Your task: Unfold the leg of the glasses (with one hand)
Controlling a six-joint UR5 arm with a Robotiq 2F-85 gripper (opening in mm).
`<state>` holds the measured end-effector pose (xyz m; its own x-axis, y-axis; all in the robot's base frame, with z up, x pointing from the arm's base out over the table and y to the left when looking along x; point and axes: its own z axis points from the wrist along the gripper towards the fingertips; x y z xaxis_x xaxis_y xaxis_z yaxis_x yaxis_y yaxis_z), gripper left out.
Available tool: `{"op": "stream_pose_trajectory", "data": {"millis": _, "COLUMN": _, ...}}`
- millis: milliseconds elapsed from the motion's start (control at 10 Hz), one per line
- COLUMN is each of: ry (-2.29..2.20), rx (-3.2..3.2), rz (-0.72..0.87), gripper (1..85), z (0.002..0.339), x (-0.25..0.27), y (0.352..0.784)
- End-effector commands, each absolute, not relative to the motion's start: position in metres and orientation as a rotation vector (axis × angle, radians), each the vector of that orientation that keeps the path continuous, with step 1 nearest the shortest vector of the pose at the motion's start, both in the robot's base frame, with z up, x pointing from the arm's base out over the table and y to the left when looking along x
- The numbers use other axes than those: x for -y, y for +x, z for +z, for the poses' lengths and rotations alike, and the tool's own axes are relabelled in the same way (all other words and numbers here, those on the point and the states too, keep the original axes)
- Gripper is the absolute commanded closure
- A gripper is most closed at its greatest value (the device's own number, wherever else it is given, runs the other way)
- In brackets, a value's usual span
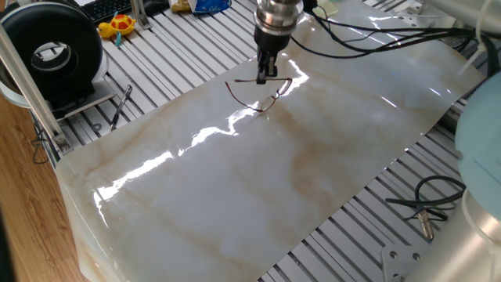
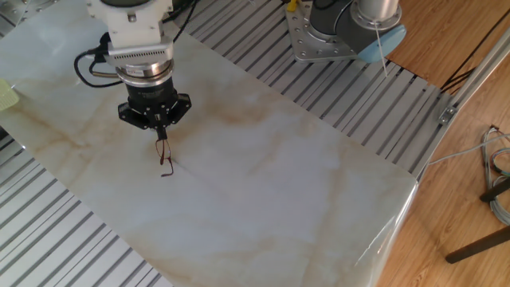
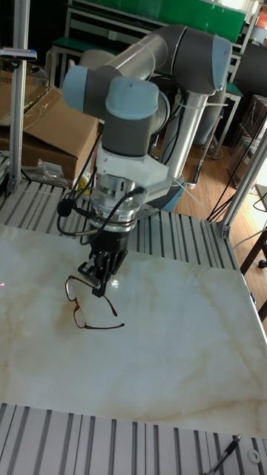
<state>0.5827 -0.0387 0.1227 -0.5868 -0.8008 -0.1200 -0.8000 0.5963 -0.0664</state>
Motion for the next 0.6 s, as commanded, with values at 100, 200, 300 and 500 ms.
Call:
{"op": "stream_pose_trajectory", "data": {"millis": 100, "ry": -1.256, "rx": -2.667, "rz": -0.047, "gripper": 84.3, "z": 0.133, "x": 0.033, "y": 0.599}}
{"op": "stream_pose_trajectory", "data": {"millis": 200, "ry": -1.244, "rx": -2.692, "rz": -0.047, "gripper": 84.3, "z": 0.131, "x": 0.034, "y": 0.594}}
{"op": "stream_pose_trajectory", "data": {"millis": 300, "ry": -1.244, "rx": -2.724, "rz": -0.047, "gripper": 84.3, "z": 0.141, "x": 0.036, "y": 0.583}}
{"op": "stream_pose_trajectory", "data": {"millis": 500, "ry": -1.243, "rx": -2.772, "rz": -0.064, "gripper": 84.3, "z": 0.158, "x": 0.04, "y": 0.571}}
